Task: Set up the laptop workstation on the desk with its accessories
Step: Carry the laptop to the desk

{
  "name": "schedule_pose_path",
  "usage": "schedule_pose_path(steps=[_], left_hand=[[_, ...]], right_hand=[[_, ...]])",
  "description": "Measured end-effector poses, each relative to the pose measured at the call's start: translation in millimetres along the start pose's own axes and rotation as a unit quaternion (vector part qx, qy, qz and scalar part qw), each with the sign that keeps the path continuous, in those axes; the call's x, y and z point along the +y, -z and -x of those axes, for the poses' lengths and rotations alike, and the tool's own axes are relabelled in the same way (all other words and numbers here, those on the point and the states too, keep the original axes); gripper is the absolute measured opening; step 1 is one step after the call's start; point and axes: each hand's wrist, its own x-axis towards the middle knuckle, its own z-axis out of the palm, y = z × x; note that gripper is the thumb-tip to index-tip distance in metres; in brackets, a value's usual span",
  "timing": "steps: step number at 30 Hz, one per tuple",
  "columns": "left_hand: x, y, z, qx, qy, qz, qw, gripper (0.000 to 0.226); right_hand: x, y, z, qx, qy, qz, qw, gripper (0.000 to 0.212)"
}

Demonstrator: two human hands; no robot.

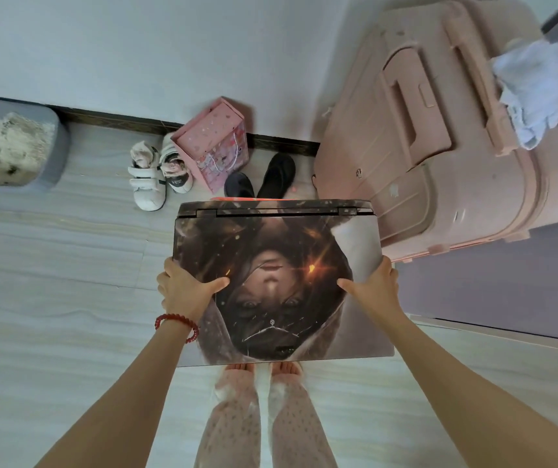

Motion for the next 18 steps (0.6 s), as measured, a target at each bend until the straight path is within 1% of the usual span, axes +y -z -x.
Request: schedule_pose_path(steps=[4, 7, 11, 15, 18], left_hand=[[-19.7, 32.4, 36.8, 0.030, 0.020, 0.048, 0.998, 0.096], [-33.4, 74.7, 69.6, 0.055, 0.054, 0.088, 0.993, 0.095], [-63.1, 148.6, 116.5, 0.103, 0.092, 0.135, 0.981, 0.096], [-117.8, 226.3, 165.3, 0.166, 0.136, 0.205, 0.955, 0.096], [-168.6, 279.2, 201.2, 0.224, 0.178, 0.256, 0.923, 0.092]], right_hand=[[-19.6, 11.2, 31.5, -0.015, 0.040, 0.001, 0.999, 0.091], [-46.2, 20.4, 68.6, -0.024, 0.077, 0.015, 0.997, 0.093], [-96.5, 25.8, 133.5, -0.043, 0.167, 0.029, 0.985, 0.098], [-152.2, 9.7, 219.0, -0.093, 0.236, 0.058, 0.966, 0.100], [-192.5, -18.1, 287.7, -0.108, 0.310, 0.091, 0.940, 0.092]])
